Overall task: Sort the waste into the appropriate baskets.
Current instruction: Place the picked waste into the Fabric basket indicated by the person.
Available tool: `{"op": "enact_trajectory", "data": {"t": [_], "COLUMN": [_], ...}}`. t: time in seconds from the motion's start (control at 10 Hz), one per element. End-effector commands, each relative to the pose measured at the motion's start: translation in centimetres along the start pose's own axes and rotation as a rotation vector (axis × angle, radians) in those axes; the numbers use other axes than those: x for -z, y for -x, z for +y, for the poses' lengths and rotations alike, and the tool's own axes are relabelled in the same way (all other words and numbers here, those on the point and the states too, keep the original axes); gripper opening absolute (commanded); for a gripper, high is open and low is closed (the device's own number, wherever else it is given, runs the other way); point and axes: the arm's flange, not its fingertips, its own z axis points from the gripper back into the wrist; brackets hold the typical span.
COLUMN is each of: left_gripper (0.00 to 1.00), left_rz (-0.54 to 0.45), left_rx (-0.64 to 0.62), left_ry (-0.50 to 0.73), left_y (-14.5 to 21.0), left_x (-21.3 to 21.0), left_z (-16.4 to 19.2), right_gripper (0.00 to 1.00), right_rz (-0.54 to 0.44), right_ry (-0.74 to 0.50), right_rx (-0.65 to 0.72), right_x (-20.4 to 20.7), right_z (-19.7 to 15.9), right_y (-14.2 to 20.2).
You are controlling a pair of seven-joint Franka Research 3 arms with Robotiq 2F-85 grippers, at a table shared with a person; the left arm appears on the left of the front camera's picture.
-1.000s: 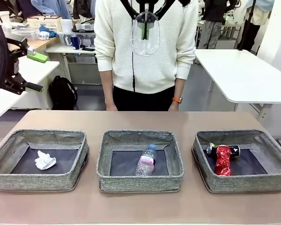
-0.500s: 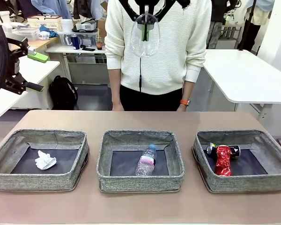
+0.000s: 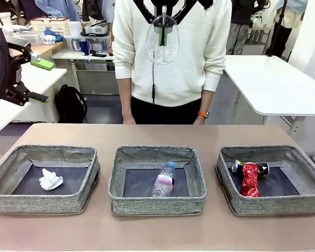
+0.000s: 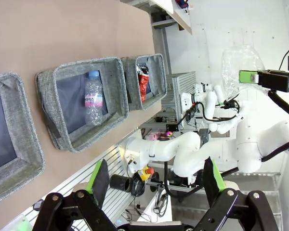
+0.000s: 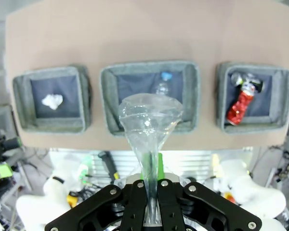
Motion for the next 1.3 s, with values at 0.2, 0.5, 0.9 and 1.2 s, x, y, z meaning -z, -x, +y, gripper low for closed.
{"op": "enact_trajectory", "data": {"t": [0.2,0.5,0.9,1.2], "left_gripper": [1.00,1.00,1.00,1.00], "left_rz": [0.004,0.004,0.004,0.004], "left_rx": [0.021,0.021,0.021,0.021], "left_ry": [0.009,0.009,0.009,0.009], "left_y": [0.06,0.06,0.06,0.06], "left_x": [-0.23,-0.23,-0.23,-0.23], "left_z": [0.10,0.10,0.10,0.10], "right_gripper": [0.01,0.01,0.01,0.01], "right_rz": [-0.005,-0.005,-0.005,-0.005], "right_ry": [-0.015,-0.015,-0.015,-0.015], "right_rx": [0.003,0.003,0.003,0.003], "right_x": [0.12,0.12,0.12,0.12], "right_z": [-0.09,-0.09,-0.09,-0.09], "right_y": [0.19,0.19,0.19,0.19]}}
